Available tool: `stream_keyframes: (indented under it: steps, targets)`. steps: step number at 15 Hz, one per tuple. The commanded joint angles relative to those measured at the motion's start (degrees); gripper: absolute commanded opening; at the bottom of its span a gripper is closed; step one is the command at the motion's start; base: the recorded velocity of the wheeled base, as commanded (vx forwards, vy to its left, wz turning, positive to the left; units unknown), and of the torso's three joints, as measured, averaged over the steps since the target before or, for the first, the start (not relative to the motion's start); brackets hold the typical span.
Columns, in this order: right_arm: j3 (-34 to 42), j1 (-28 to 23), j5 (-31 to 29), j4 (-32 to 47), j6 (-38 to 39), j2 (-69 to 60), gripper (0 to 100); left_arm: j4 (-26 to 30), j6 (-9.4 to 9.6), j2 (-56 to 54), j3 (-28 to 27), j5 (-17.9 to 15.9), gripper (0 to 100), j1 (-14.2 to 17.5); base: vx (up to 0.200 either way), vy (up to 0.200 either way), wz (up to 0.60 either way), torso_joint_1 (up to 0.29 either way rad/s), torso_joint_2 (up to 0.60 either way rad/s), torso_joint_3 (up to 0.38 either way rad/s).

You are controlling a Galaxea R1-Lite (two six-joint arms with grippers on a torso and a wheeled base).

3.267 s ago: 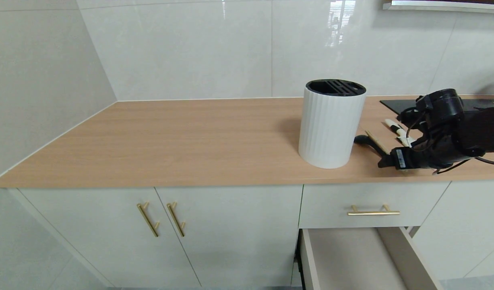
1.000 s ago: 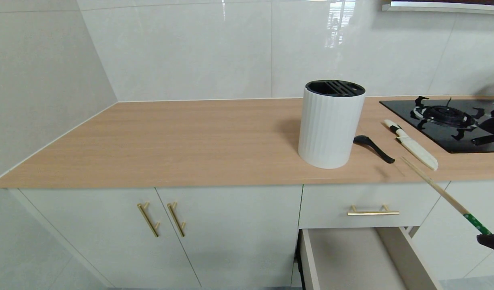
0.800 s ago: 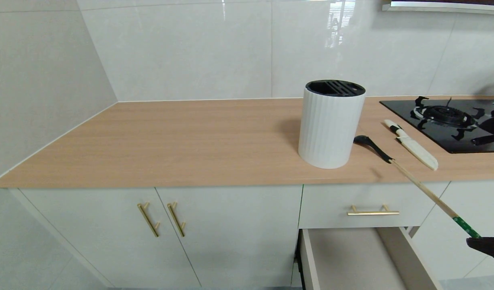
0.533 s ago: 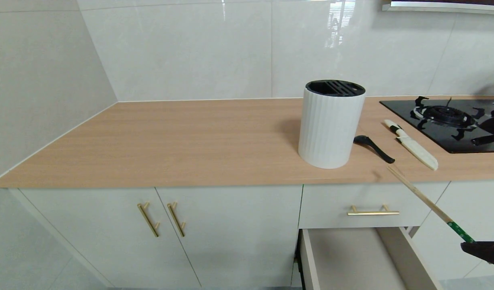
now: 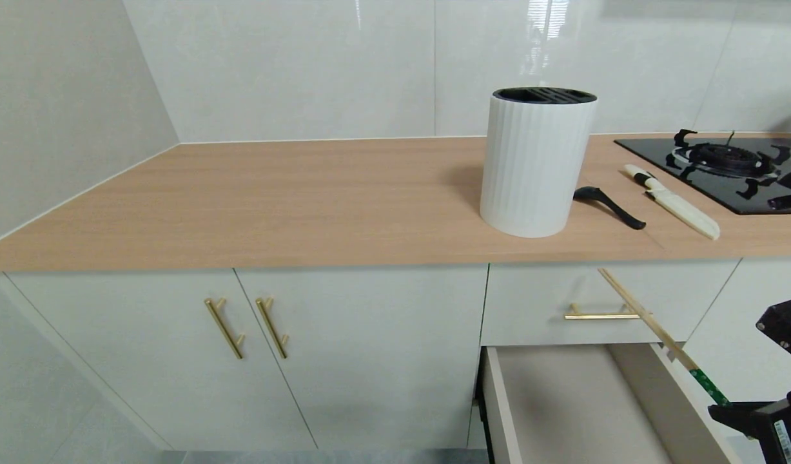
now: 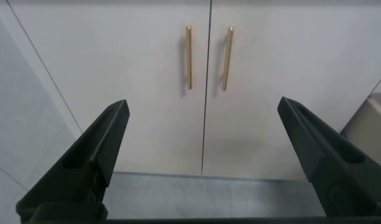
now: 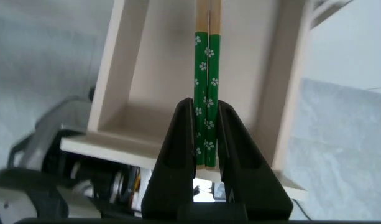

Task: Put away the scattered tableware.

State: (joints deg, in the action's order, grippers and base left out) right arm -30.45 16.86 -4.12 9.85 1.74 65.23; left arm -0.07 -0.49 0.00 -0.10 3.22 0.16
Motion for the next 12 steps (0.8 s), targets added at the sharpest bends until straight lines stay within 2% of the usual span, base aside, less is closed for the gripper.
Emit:
stream_keyframes:
  steps: [1, 5, 10, 12]
  targets:
    - [0.39, 0.54, -0.01, -0.53, 0.01, 0.6, 0, -0.01, -0.04, 0.09, 0.01, 0.03, 100, 0.02, 0.0, 0.0, 0.0, -0.173, 0.47, 0.295]
    - [0.83, 1.25, 0.25, -0.97, -1.48, -4.15, 0, -0.01, 0.05, 0.09, 0.01, 0.03, 100, 0.02, 0.0, 0.0, 0.0, -0.157, 0.46, 0.301]
    - [3.38, 3.44, 0.08, -1.5, -2.09, 2.44, 0, -0.01, -0.04, 0.09, 0.01, 0.03, 100, 0.02, 0.0, 0.0, 0.0, -0.116, 0.44, 0.335]
    - [3.47, 4.94, 0.08, -1.5, -1.92, 5.17, 0, -0.01, -0.04, 0.09, 0.01, 0.03, 100, 0.02, 0.0, 0.0, 0.0, -0.041, 0.21, 0.166]
